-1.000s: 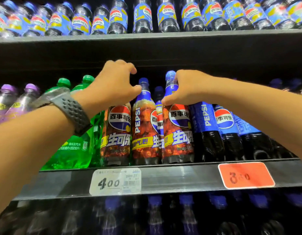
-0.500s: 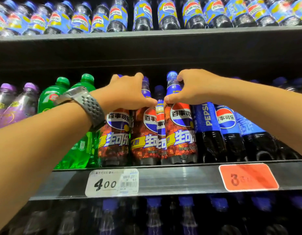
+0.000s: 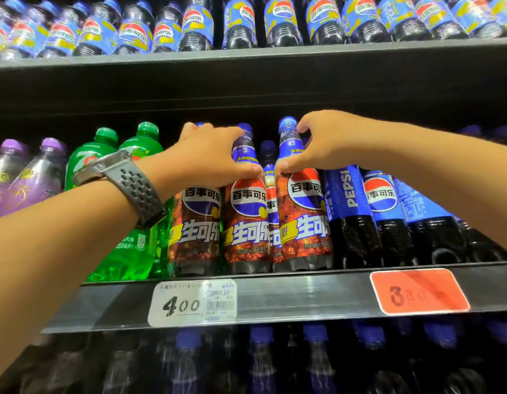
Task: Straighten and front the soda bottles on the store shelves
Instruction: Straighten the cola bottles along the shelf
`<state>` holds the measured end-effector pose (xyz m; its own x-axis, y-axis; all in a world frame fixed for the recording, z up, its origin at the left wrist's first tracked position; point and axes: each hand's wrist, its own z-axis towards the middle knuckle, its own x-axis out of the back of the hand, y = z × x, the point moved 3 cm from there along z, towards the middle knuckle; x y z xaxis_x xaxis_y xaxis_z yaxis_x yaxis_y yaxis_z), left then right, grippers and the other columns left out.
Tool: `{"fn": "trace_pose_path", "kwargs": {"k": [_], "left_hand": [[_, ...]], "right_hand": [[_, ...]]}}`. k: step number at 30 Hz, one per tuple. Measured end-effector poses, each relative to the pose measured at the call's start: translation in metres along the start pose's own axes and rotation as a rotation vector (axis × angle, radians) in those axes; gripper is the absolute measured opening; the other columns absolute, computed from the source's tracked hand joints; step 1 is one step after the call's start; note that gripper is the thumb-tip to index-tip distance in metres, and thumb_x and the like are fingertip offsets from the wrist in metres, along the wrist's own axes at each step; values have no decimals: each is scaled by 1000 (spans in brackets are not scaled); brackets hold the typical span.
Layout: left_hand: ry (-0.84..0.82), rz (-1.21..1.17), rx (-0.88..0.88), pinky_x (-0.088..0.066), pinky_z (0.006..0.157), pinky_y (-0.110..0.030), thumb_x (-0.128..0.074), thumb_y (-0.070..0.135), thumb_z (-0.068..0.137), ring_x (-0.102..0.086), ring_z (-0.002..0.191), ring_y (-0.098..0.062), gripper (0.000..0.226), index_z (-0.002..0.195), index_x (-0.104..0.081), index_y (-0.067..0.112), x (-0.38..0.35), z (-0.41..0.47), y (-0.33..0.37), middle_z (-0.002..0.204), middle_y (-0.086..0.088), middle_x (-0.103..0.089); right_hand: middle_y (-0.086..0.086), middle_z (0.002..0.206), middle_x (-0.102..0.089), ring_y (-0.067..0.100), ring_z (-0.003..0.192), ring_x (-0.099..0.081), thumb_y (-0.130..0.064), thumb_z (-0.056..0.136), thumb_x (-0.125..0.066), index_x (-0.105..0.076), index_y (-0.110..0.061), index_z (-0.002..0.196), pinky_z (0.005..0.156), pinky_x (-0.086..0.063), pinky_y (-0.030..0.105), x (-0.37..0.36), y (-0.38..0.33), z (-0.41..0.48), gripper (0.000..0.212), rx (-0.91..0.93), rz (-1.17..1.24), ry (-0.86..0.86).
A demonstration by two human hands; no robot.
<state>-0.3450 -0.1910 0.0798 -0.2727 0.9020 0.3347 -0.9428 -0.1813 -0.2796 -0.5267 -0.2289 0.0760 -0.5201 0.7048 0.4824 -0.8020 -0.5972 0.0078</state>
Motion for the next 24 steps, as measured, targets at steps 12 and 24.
{"fn": "trace_pose_path", "kwargs": {"k": [12,24], "left_hand": [[-33,12,-22,-24,105,-43,-47,71,79,-48,120,-29,69,136,-43,32,0,-3,6,118,-3,-64],[-35,58,-215,-38,104,-44,-39,74,74,-50,122,-27,70,133,-52,39,-1,-27,26,152,8,-30]], "right_hand": [[4,90,-71,20,79,-64,-61,69,-71,-63,-12,109,67,-50,29,6,-3,2,63,81,-121,2],[3,138,-28,25,128,-31,-79,36,-71,-13,-35,146,101,-41,45,-7,10,-43,132,317,-372,-236]]}}
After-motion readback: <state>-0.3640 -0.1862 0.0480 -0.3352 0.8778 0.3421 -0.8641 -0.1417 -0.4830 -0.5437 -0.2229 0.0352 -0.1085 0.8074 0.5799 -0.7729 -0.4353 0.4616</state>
